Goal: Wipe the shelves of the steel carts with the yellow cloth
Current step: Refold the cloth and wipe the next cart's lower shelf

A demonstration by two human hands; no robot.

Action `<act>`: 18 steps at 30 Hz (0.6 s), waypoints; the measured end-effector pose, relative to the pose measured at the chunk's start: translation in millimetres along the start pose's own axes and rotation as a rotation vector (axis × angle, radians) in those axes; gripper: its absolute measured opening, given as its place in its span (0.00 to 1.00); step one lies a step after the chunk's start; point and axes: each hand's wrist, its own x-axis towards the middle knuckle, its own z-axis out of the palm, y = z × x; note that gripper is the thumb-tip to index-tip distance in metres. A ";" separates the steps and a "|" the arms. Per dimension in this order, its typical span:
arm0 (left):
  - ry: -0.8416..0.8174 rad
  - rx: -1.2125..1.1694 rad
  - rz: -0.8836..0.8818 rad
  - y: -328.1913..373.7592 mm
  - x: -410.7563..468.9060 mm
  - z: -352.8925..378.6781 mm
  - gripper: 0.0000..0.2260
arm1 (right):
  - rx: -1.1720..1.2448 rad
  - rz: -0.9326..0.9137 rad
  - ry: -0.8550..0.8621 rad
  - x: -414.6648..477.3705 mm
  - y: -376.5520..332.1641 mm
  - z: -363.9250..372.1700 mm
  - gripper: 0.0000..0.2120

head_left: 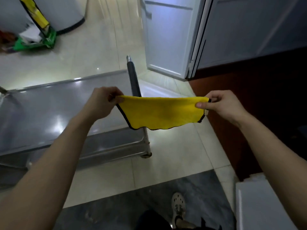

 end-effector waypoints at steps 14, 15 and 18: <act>0.193 -0.449 -0.193 12.3 257.4 82.0 0.07 | -0.266 -0.148 0.014 270.2 19.9 -93.0 0.04; 0.185 -0.615 -0.267 13.9 276.6 88.3 0.07 | -0.329 -0.154 0.028 292.0 22.7 -95.3 0.03; 0.122 -0.897 -0.346 24.0 332.4 98.0 0.08 | -0.337 -0.046 -0.062 355.1 27.1 -99.9 0.03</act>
